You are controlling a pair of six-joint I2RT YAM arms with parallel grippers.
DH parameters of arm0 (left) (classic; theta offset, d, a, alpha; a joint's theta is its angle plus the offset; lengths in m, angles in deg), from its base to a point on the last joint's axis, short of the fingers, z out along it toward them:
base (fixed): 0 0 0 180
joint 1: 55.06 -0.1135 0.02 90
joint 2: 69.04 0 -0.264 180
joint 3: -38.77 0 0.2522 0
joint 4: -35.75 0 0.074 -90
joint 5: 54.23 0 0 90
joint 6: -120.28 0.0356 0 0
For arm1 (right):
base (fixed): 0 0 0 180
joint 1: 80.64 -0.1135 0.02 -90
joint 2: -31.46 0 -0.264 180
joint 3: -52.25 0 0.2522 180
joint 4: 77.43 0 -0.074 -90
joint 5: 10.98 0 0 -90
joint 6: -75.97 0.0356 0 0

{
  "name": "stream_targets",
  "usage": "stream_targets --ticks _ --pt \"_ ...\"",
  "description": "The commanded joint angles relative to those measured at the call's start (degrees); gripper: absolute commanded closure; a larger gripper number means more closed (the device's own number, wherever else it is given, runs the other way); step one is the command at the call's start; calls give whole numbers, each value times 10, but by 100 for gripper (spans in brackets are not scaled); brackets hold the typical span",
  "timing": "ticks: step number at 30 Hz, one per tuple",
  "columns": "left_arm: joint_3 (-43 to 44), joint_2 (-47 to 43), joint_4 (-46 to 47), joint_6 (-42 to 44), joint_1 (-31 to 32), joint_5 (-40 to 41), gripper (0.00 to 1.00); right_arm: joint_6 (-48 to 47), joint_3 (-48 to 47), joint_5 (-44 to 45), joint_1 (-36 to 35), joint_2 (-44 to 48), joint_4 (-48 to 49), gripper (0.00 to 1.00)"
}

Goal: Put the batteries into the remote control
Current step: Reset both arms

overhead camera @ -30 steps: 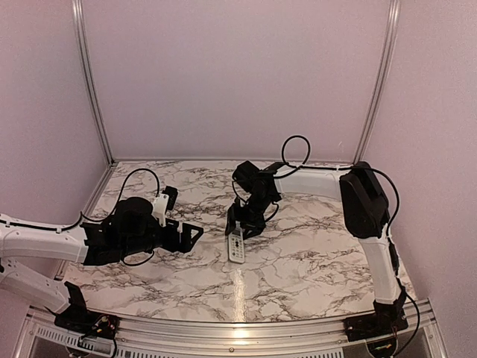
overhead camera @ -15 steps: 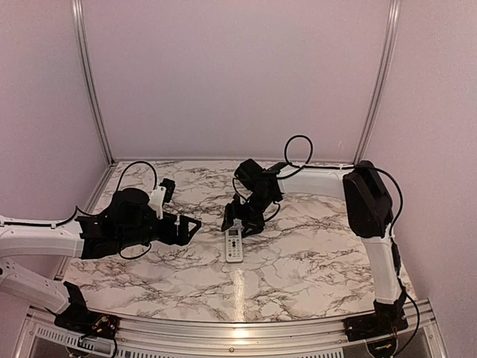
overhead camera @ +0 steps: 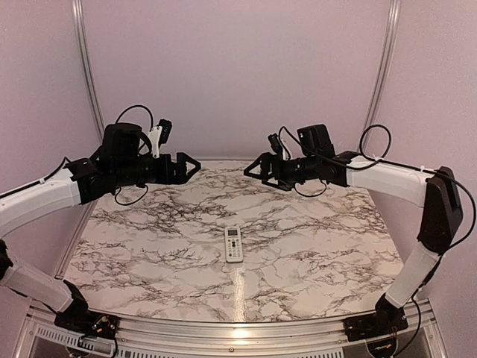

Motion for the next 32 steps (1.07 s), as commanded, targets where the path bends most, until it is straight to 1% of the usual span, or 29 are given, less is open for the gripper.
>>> stream_targets --ticks 1,4,6,9,12,16,19,21,22,25,29,32 --pt "53 35 -73 20 -24 -33 1 -75 44 -4 27 56 100 1" --pt "66 56 -76 27 -46 -48 1 -106 100 15 39 105 152 1" --pt "64 64 -73 37 -60 -65 1 -117 135 9 55 128 181 1" --pt "52 71 -71 52 -72 -55 1 -127 191 -3 81 151 227 1" --pt "9 63 -41 49 -83 -38 1 -130 257 -20 100 167 287 1" --pt "-72 53 7 27 -92 -9 1 -147 299 -19 112 169 316 1" --pt "-127 48 47 8 -95 8 1 -134 340 -27 113 158 370 1" --pt "-148 50 65 -3 -97 10 1 -118 361 -38 113 146 403 1" --pt "-151 53 67 -5 -97 10 1 -110 366 -45 113 139 415 1" --pt "-150 65 77 -4 -98 6 1 -115 356 -51 113 125 404 1" --pt "-146 66 83 -7 -98 3 1 -108 357 -62 113 129 418 1" --pt "-137 60 78 -10 -98 4 1 -108 348 -64 113 136 402 1"
